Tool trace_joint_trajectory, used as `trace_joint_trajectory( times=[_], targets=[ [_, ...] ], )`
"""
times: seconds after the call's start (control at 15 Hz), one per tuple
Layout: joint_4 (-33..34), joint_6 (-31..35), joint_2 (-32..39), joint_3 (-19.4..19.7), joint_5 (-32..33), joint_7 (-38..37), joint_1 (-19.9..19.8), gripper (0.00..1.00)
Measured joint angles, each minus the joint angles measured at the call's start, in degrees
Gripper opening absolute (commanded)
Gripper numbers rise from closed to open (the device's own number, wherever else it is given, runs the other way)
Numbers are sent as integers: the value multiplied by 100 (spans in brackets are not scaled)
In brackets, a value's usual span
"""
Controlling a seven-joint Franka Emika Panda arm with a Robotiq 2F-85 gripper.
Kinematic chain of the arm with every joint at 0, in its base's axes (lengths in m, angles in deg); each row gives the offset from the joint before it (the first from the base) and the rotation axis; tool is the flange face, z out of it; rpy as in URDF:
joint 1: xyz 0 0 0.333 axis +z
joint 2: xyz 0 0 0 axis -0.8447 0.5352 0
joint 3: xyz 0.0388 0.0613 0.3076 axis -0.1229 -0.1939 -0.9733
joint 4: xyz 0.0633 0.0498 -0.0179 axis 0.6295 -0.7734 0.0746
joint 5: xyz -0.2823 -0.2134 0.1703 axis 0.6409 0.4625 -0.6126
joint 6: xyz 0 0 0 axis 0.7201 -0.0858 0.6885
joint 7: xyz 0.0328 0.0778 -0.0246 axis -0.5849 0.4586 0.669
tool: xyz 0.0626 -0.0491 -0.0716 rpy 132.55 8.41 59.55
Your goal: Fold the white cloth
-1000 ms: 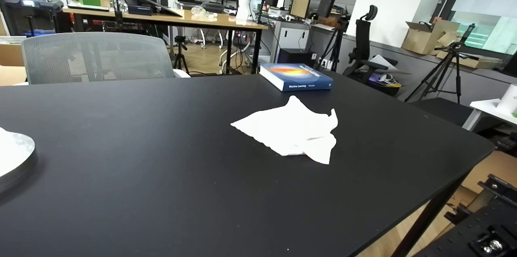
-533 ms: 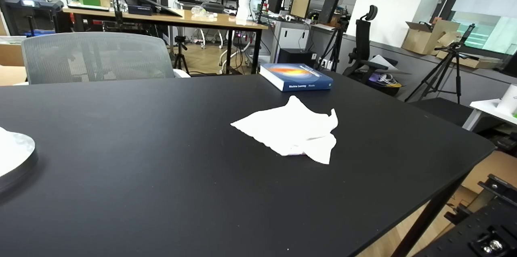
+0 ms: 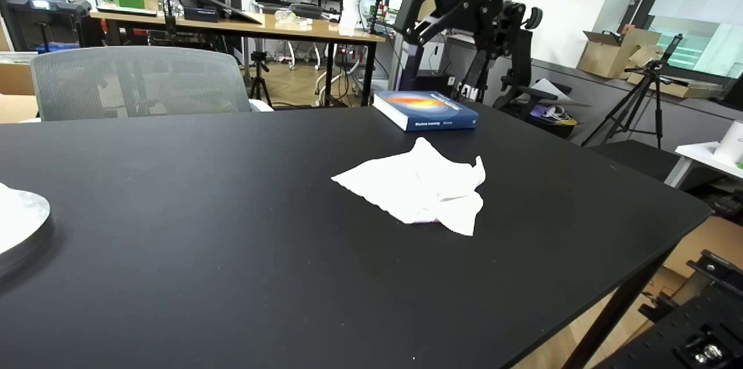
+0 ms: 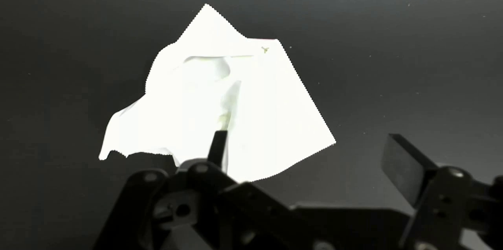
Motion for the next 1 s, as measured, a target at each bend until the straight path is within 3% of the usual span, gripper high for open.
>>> trace_joint_trajectory(
  times=[0.13,0.6,1.0],
  targets=[
    [124,152,355,32,-3,4,1,100],
    [123,79,484,38,101,-3,7,100],
    [543,40,1483,205,452,67,-39,100]
  ],
)
